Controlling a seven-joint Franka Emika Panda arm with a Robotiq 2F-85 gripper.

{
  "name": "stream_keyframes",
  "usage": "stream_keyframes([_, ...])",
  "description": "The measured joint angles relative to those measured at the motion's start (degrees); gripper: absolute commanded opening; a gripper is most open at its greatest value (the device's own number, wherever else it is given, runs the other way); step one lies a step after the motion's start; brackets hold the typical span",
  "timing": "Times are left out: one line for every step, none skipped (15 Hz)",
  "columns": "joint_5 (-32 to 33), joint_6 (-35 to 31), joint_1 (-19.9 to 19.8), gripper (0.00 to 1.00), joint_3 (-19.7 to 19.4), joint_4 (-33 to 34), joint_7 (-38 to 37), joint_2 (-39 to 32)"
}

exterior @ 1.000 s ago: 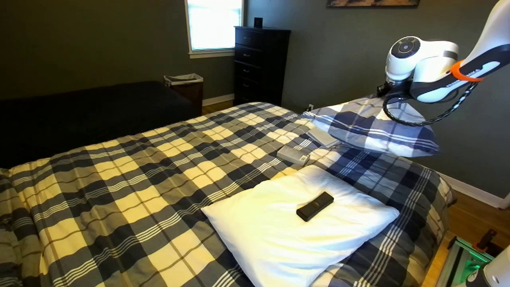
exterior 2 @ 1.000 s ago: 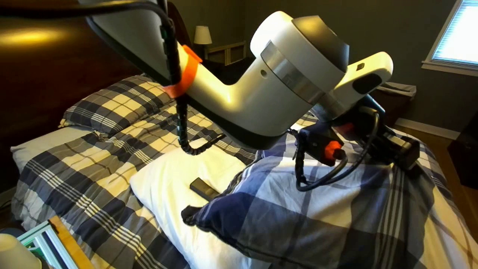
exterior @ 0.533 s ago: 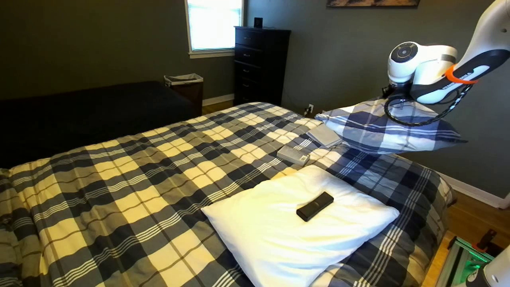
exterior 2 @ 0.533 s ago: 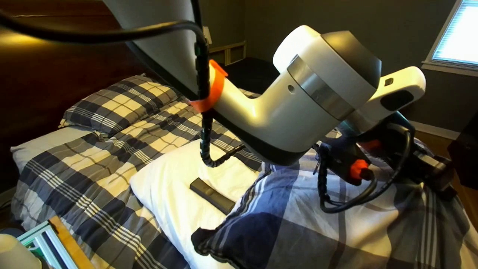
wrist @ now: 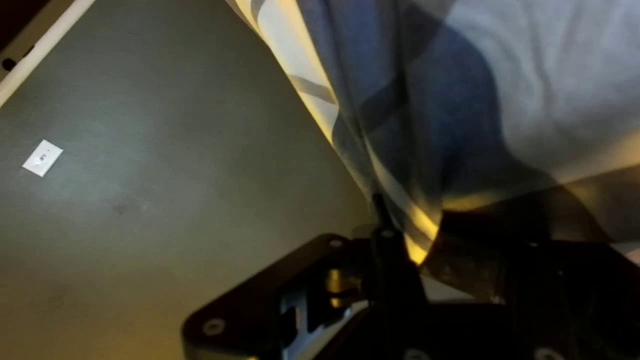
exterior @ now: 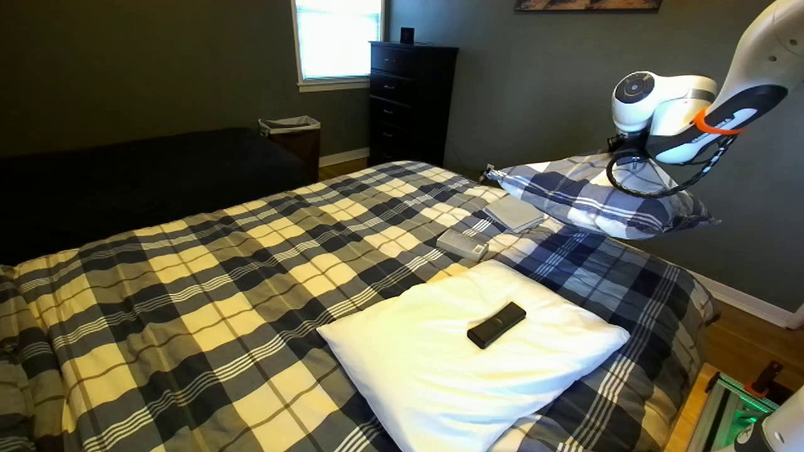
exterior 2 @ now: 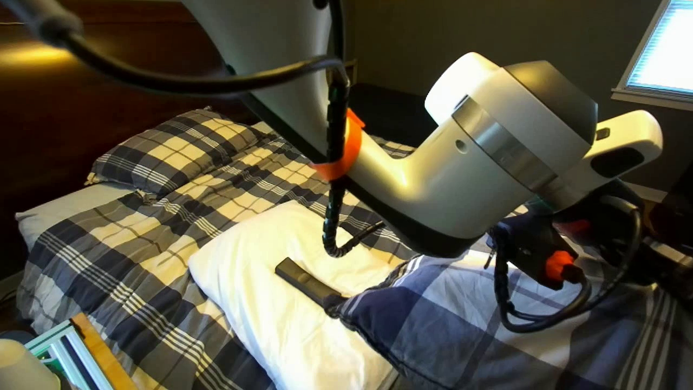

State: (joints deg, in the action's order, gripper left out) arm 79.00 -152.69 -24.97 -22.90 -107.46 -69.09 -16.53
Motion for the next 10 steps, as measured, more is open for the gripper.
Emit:
stream_keyframes([0.08,-0.03,-0.1,0.01,-0.14,0.56,-0.11,-0.47])
stream_keyframes([0.2,-0.04,-0.2,0.01,-0.23,1.02,-0.24,-0.93])
stream_keyframes([0.34,-0.04,-0.28,0.01,-0.31,1.37,-0.39,-1.36])
stream_keyframes([0.59,-0.04,-0.33,0.01,-0.43,1.78,-0.59,-1.84])
stream_keyframes([0.96,-0.04,-0.38,0.01,-0.53,2.19,-0.83,-2.31])
stream_keyframes([1.43,-0.05,-0.42,0.01,-0.67,2.56,-1.21,-2.77])
stream_keyframes([1.97,-0.09,-0.47,0.01,-0.79,2.91,-1.58,-3.18])
stream_keyframes([2.57,-0.17,-0.48,0.01,-0.94,3.3,-1.84,-3.55])
stream_keyframes([3.13,-0.27,-0.49,0.01,-1.07,3.71,-2.05,-3.92])
stream_keyframes([3.68,-0.35,-0.49,0.01,-1.16,4.04,-2.31,-4.29])
